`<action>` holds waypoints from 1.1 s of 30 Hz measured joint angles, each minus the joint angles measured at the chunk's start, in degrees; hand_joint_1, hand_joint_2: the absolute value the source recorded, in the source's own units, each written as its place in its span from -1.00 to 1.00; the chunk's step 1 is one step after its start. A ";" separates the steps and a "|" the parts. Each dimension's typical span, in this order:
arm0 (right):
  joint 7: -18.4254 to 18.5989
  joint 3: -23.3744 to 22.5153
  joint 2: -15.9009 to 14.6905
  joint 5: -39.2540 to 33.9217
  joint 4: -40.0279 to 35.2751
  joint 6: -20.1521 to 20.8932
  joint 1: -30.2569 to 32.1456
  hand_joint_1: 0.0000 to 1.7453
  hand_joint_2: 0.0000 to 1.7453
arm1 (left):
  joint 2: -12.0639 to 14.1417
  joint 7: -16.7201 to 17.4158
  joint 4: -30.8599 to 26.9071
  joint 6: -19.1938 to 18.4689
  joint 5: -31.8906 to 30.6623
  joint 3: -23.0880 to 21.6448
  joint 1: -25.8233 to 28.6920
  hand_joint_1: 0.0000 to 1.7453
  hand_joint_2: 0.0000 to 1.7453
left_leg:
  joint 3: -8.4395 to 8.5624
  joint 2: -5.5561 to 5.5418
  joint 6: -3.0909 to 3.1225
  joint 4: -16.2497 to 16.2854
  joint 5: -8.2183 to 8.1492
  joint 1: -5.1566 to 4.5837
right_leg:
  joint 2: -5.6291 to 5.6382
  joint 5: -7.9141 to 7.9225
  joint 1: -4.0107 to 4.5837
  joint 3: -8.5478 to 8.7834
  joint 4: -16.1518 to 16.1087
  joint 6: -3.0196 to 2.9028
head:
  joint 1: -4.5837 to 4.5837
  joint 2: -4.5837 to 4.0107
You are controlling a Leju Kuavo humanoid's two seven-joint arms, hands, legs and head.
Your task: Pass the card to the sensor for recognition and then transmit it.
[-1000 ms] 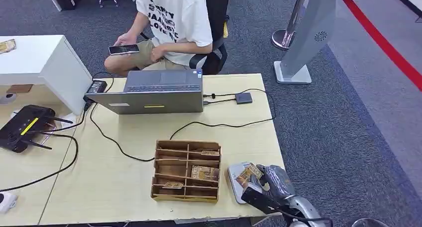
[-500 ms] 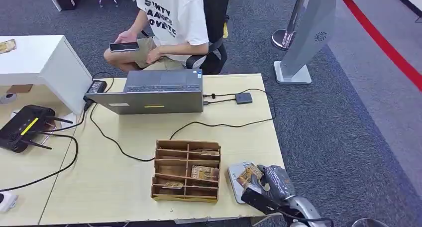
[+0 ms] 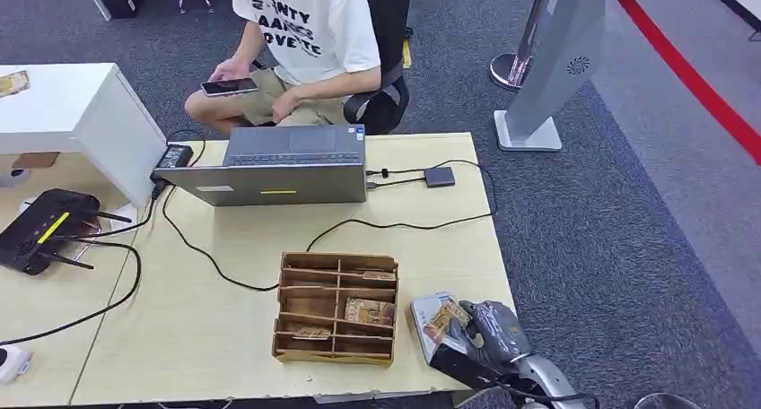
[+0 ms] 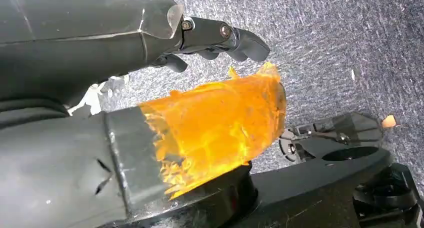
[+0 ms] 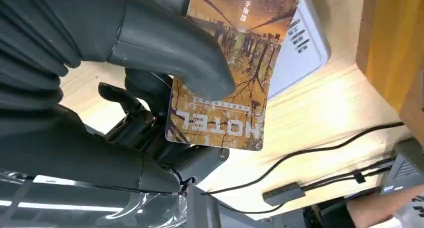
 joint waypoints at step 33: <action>0.59 1.84 0.00 0.44 2.29 -0.04 -1.30 1.00 1.00 | 0.00 0.00 0.00 -0.02 0.07 -0.02 -0.10 -1.00 -1.00 | 0.14 0.01 0.00 0.00 0.00 0.00 | 0.01 0.00 0.00 0.13 0.00 0.00 | 0.00 0.00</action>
